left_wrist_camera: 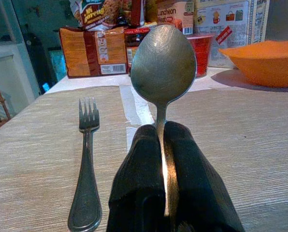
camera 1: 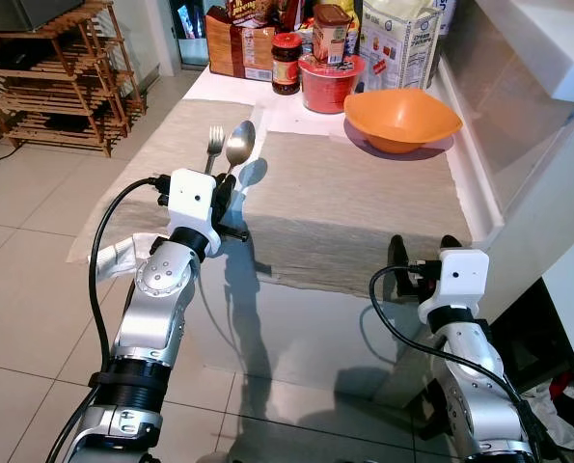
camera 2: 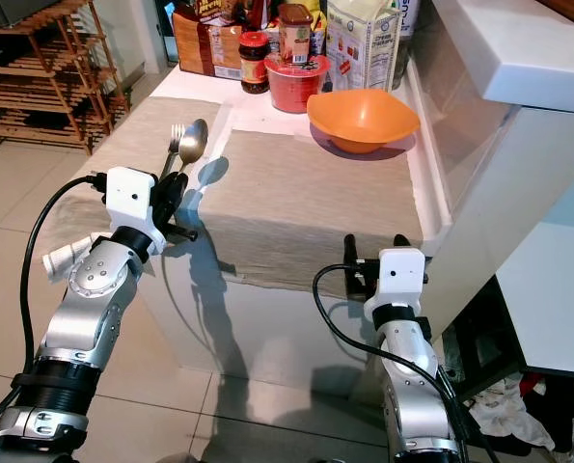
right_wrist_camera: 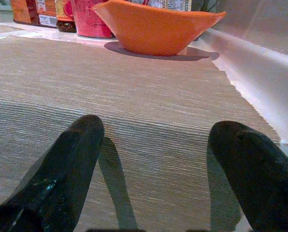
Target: Setting the table
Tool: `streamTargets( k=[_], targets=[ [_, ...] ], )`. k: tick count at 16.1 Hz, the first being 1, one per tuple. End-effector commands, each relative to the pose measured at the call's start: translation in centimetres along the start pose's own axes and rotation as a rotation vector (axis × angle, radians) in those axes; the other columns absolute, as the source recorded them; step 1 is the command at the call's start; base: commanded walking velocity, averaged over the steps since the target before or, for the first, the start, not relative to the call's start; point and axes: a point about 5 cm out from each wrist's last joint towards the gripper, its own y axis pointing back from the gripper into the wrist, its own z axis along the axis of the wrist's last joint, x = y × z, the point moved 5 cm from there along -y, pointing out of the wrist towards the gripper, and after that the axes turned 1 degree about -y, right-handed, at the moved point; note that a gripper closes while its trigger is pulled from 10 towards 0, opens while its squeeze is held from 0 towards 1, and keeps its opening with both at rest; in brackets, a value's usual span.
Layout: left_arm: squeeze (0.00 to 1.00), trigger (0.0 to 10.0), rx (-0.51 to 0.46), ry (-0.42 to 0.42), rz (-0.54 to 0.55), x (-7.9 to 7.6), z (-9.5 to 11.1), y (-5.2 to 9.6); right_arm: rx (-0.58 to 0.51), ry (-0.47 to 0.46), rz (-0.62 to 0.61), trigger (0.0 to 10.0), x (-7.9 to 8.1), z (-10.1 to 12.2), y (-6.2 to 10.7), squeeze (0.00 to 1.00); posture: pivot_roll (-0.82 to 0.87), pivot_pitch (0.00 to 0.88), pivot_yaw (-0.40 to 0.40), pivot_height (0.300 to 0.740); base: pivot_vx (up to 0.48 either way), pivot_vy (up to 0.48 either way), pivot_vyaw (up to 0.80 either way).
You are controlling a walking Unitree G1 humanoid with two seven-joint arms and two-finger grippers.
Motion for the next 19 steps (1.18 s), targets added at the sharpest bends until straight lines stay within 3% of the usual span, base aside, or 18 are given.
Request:
streamTargets(
  k=[1,7,13,15,19],
  targets=[
    [0.0,10.0,-0.023,0.002,-0.005,0.04,0.7,-0.35,0.01,0.0,-0.005,10.0,-0.32,-0.24,0.1,0.0,0.04,0.0,0.006,0.74,0.0,0.0,0.0],
    [0.0,10.0,-0.015,0.012,0.011,0.31,0.53,-0.52,0.012,0.001,-0.004,10.0,-0.36,-0.32,0.17,0.0,0.04,0.0,0.003,0.74,-0.306,0.0,0.0],
    [0.0,10.0,-0.008,-0.006,0.002,0.38,0.45,-0.53,0.016,-0.001,-0.004,10.0,-0.25,-0.4,0.25,0.0,0.04,0.0,0.004,0.74,0.0,0.0,0.0],
    [0.0,10.0,0.004,-0.036,-0.044,-0.38,0.16,-0.53,0.016,-0.001,-0.003,10.0,-0.21,-0.38,0.27,0.0,0.04,0.0,0.005,0.74,0.0,-0.435,0.0],
    [0.0,10.0,0.001,-0.028,-0.041,-0.29,0.19,-0.55,0.016,0.001,-0.001,10.0,-0.21,-0.42,0.31,0.0,0.04,0.0,0.006,0.74,0.0,-0.48,0.0]
  ],
)
